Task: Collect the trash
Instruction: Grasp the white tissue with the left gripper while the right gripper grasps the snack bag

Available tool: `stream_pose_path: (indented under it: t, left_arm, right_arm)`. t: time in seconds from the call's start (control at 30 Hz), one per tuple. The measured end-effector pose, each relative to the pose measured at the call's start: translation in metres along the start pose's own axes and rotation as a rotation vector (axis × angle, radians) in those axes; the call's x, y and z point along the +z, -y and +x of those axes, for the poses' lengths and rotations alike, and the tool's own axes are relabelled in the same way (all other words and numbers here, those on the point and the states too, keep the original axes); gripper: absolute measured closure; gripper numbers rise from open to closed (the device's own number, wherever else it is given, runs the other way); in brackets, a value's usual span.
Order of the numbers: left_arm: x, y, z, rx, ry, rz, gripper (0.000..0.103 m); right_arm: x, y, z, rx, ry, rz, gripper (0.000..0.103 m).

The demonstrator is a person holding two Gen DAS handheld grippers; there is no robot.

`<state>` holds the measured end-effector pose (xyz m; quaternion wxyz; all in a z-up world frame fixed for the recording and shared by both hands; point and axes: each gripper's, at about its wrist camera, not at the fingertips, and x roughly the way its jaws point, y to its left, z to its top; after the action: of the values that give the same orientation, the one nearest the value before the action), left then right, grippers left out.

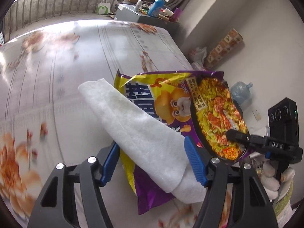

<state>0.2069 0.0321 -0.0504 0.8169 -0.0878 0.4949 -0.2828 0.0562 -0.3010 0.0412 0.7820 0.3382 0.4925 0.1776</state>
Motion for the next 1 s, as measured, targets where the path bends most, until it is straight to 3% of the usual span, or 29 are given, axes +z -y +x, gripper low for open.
stream_pose_path:
  t: [0.1,0.2,0.37,0.57,0.67,0.77,0.9,1.0]
  left_arm:
    - [-0.031,-0.001,-0.017,-0.029,-0.012,0.000,0.038]
    - [-0.047,-0.001,-0.024,-0.001,0.002,0.009,0.038]
    - [-0.047,-0.004,-0.032,0.034,0.069,-0.004,0.043]
    - [-0.045,0.007,-0.057,-0.084,0.168,0.018,0.044]
    - [-0.045,0.017,-0.059,-0.141,0.174,0.049,0.044]
    - [-0.048,0.024,-0.045,-0.112,0.125,0.047,0.044]
    - [-0.057,0.026,-0.024,0.006,0.040,0.045,0.053]
    - [-0.061,0.031,-0.017,0.059,0.027,0.077,0.057]
  right_arm:
    - [-0.018,0.004,-0.008,0.011,-0.010,0.024,0.102]
    - [-0.028,0.007,-0.003,-0.033,-0.024,0.011,0.101]
    - [-0.028,0.015,0.004,-0.024,-0.047,0.064,0.100]
    - [-0.026,0.008,0.009,-0.018,-0.051,0.080,0.099]
    - [-0.024,0.006,0.014,-0.022,-0.051,0.087,0.098]
    - [-0.029,0.012,0.012,-0.029,-0.046,0.105,0.098]
    - [-0.033,0.018,0.004,-0.042,-0.022,0.119,0.098]
    - [-0.035,0.020,0.003,-0.048,-0.019,0.123,0.097]
